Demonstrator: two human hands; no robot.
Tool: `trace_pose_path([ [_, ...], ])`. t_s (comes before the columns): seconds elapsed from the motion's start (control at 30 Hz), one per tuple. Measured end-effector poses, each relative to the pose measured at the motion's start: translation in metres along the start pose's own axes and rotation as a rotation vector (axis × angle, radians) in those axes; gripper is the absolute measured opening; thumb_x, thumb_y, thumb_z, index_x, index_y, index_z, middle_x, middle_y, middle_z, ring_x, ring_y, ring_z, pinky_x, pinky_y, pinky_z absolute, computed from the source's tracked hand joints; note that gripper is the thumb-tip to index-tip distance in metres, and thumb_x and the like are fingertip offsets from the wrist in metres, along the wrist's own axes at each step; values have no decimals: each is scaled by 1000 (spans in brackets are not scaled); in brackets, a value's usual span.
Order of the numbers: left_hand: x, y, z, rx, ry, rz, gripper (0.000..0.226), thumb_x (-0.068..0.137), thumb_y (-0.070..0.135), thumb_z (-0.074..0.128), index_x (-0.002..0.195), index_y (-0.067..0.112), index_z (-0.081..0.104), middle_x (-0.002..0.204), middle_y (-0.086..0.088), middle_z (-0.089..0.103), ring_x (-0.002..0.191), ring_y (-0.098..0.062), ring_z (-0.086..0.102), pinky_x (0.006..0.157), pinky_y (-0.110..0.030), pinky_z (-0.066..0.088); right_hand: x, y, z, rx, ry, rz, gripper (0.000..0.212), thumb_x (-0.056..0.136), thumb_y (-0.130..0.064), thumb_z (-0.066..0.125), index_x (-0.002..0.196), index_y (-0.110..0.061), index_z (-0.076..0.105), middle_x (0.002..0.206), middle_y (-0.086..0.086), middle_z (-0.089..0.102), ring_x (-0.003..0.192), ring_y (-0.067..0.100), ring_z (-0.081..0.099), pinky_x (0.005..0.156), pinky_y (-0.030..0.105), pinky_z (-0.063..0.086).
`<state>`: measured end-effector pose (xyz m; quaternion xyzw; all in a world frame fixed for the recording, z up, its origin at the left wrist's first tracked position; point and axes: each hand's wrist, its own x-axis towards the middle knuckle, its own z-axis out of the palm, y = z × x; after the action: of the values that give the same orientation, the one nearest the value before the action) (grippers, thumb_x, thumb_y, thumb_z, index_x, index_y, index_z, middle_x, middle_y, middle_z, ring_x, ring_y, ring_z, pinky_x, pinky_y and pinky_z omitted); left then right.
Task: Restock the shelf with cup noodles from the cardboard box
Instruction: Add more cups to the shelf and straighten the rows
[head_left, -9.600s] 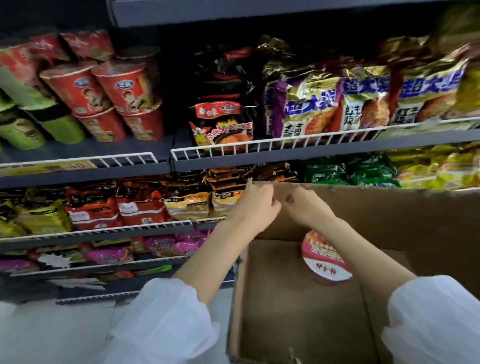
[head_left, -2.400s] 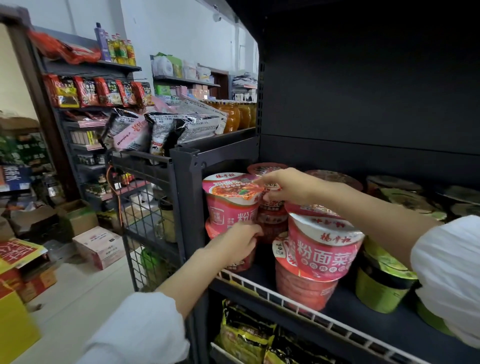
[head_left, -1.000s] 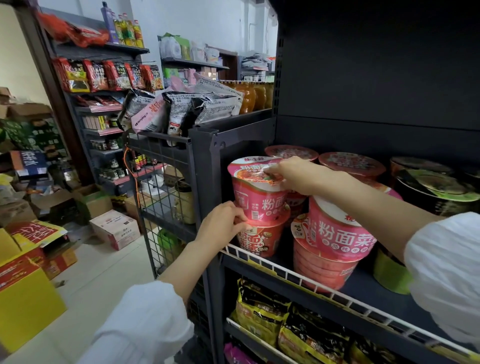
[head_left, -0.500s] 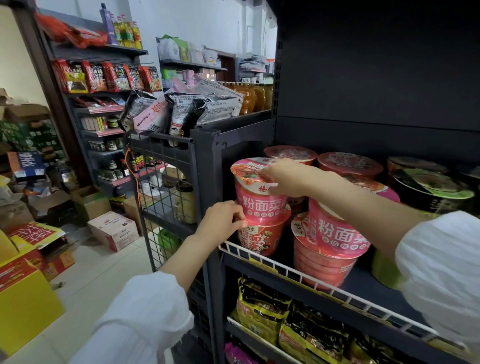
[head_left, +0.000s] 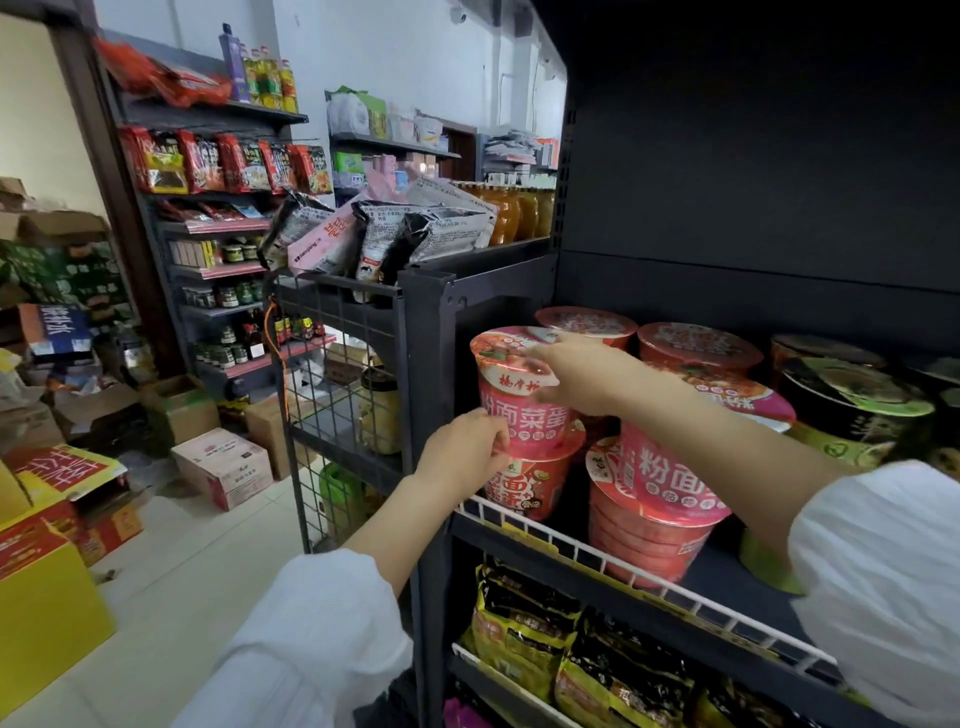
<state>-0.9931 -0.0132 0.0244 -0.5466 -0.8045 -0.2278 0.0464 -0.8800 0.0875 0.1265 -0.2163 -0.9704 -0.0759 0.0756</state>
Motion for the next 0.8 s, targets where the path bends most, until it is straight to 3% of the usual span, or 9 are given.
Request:
trace_pose_path([
  [0.13, -5, 28, -4, -68, 150, 92, 18, 91, 29, 56, 105, 19, 60, 108, 6, 57, 98, -13, 57, 78, -32, 50, -31, 28, -15, 139, 17, 95, 58, 91, -41, 56, 143, -23, 38, 137, 8, 47, 125, 25, 46, 99, 41, 43],
  [0.33, 5, 80, -17, -247, 213, 343, 32, 87, 9, 52, 117, 14, 58, 116, 1, 54, 108, -13, 52, 90, -30, 47, -78, 75, -25, 173, -5, 260, 47, 95, -40, 49, 135, -16, 50, 133, 6, 56, 120, 23, 52, 94, 30, 39],
  [0.43, 10, 105, -19, -197, 172, 480, 47, 83, 17, 57, 130, 13, 50, 132, -1, 49, 124, -15, 43, 105, -28, 38, -95, 84, -24, 202, -98, 338, 45, 97, -40, 44, 135, -18, 51, 132, 6, 57, 119, 23, 53, 93, 30, 40],
  [0.5, 13, 116, -17, -112, 86, 478, 61, 86, 35, 63, 140, 19, 40, 145, 2, 40, 134, -13, 33, 108, -27, 29, -101, 85, -22, 210, -121, 346, 39, 99, -32, 41, 134, -19, 52, 130, 6, 59, 116, 24, 55, 90, 30, 41],
  [0.57, 15, 122, -16, -45, 29, 444, 66, 86, 44, 61, 143, 21, 37, 148, 2, 37, 136, -15, 32, 109, -29, 30, -101, 84, -21, 241, -86, 366, 37, 100, -23, 38, 134, -19, 53, 129, 8, 59, 114, 24, 56, 86, 29, 42],
  [0.7, 19, 119, -21, -19, -1, 414, 54, 90, 38, 57, 139, 21, 45, 141, 2, 45, 129, -17, 42, 101, -29, 36, -98, 83, -23, 309, -61, 376, 41, 98, -12, 34, 135, -14, 53, 138, 8, 52, 124, 24, 50, 93, 26, 39],
  [0.8, 20, 113, -32, -22, -74, 377, 51, 90, 32, 59, 138, 21, 47, 140, 1, 47, 127, -18, 45, 101, -31, 37, -98, 78, -23, 359, -32, 334, 43, 95, -6, 34, 129, -13, 58, 132, 7, 58, 117, 23, 55, 92, 27, 44],
])
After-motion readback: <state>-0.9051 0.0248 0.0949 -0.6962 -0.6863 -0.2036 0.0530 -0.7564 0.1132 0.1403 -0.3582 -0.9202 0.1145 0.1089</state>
